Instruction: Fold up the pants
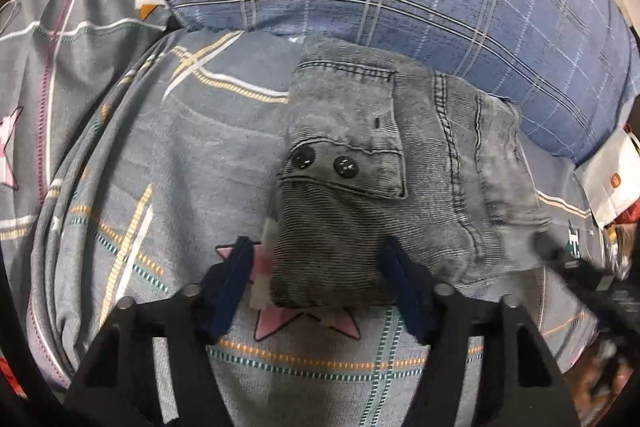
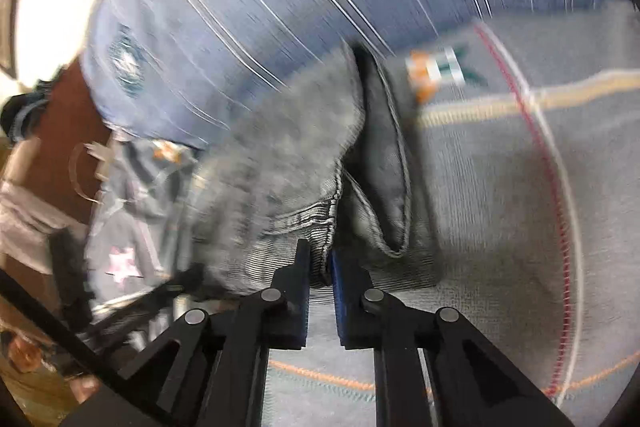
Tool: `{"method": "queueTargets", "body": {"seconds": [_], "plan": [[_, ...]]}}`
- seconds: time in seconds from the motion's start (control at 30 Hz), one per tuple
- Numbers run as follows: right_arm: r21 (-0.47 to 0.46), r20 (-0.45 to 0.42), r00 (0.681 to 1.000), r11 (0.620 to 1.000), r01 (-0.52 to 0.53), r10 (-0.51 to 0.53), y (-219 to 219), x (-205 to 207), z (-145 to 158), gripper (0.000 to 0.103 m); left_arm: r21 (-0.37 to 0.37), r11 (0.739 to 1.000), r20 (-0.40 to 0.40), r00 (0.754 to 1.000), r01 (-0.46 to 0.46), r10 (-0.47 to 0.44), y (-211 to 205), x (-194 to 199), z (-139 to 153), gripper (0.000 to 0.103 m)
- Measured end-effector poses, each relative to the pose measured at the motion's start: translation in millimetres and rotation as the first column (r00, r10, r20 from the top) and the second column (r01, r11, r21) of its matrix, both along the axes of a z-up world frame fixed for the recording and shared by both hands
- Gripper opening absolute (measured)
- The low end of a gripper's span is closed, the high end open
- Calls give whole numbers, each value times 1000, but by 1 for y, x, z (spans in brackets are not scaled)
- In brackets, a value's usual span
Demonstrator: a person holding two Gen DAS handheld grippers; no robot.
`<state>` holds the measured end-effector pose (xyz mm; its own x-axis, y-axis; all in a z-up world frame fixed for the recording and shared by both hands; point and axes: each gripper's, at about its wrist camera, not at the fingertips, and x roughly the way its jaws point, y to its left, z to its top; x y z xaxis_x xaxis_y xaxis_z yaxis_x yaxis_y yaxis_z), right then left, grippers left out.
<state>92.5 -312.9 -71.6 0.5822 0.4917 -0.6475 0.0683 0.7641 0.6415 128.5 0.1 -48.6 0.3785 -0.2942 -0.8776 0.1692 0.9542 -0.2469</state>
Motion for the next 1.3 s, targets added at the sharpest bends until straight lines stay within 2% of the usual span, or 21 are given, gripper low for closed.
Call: {"method": "queueTargets", "body": {"seconds": [0.07, 0.1, 0.17, 0.2, 0.23, 0.33, 0.37, 0.4, 0.47, 0.6, 0.67, 0.77, 1.07, 1.3], "plan": [[-65, 29, 999, 998, -16, 18, 2, -6, 19, 8, 11, 1000, 6, 1000, 17, -17, -6, -2, -4, 53], [-80, 16, 1000, 997, -22, 24, 5, -6, 19, 8, 49, 999, 22, 999, 22, -23, -11, -4, -6, 53], [-167, -62, 998, 986, -16, 6, 12, 1, -1, 8, 138, 989, 87, 994, 48, -60, -26, -12, -8, 53], [-187, -117, 993, 982, -14, -8, 14, 6, -16, 8, 182, 982, 117, 990, 54, -76, -33, -17, -8, 53], [-165, -168, 986, 986, -23, -5, 16, 9, -33, 9, 202, 978, 133, 988, 54, -82, -35, -20, -7, 53], [-171, -120, 993, 985, -12, -9, 13, 2, -22, 12, 235, 971, 173, 982, 37, -80, -39, -27, -2, 53], [-165, -95, 995, 986, -5, -11, 10, -1, -17, 23, 238, 971, 187, 980, 25, -71, -39, -29, 1, 54], [-156, -74, 997, 988, 4, -15, 7, -5, -11, 45, 239, 971, 200, 978, 14, -63, -38, -30, 3, 55], [-139, -45, 998, 990, 29, -35, 0, -11, -3, 66, 238, 971, 231, 972, -10, -46, -37, -34, 10, 61], [-111, -1, 998, 992, 65, -66, -12, -20, 9, 66, 244, 969, 292, 956, -46, -28, -36, -40, 25, 62], [-98, 7, 997, 993, 73, -73, -14, -22, 14, 66, 246, 967, 316, 949, -61, -21, -36, -44, 32, 69], [-96, 20, 998, 993, 69, -68, -9, -20, 18, 66, 233, 970, 348, 937, -72, -14, -34, -47, 40, 71], [-124, 39, 997, 990, 64, -59, 1, -18, 19, 68, 220, 973, 333, 943, -74, -4, -34, -47, 45, 81], [-139, 29, 998, 988, 67, -64, 4, -17, 17, 75, 241, 964, 333, 943, -109, 23, -30, -46, 43, 81]]}}
